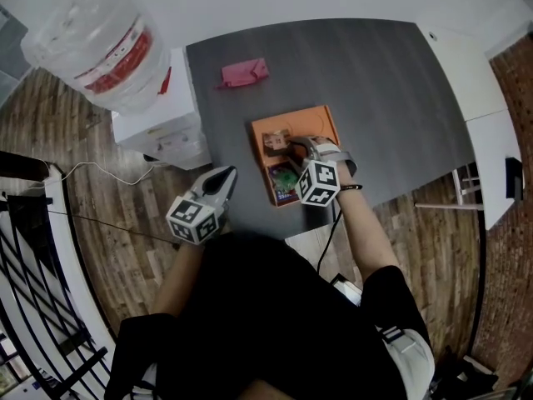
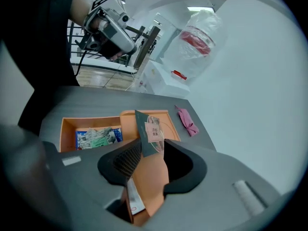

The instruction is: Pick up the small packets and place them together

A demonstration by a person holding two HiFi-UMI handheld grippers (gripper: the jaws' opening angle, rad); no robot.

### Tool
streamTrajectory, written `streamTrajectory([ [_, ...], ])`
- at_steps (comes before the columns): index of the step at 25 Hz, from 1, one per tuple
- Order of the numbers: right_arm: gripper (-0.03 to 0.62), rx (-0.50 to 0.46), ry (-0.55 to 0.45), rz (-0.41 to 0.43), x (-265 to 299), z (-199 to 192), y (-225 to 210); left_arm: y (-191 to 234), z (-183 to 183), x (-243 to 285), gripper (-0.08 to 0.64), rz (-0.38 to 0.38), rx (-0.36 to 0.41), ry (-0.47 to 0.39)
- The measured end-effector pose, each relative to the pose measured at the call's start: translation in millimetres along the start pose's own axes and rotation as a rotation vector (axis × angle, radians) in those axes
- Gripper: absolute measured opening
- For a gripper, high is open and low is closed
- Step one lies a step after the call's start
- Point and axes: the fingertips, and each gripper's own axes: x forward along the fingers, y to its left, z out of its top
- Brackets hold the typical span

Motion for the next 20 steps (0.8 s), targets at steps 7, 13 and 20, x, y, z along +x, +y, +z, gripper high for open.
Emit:
streamTrajectory([
  [7, 0.208, 0.102, 0.023, 0.035, 7, -5, 4, -21, -3, 21, 0.000, -0.082, 0.061, 0.048],
  [13, 0.315, 0.211, -0.022, 0.062, 1, 2, 10, -26, -3, 38, 0.000, -0.130, 0.084, 0.070],
  [20, 0.324, 0.323, -0.071, -0.051, -31, -8, -1, -40, -11, 52, 0.000, -0.192, 0.097, 0.105],
])
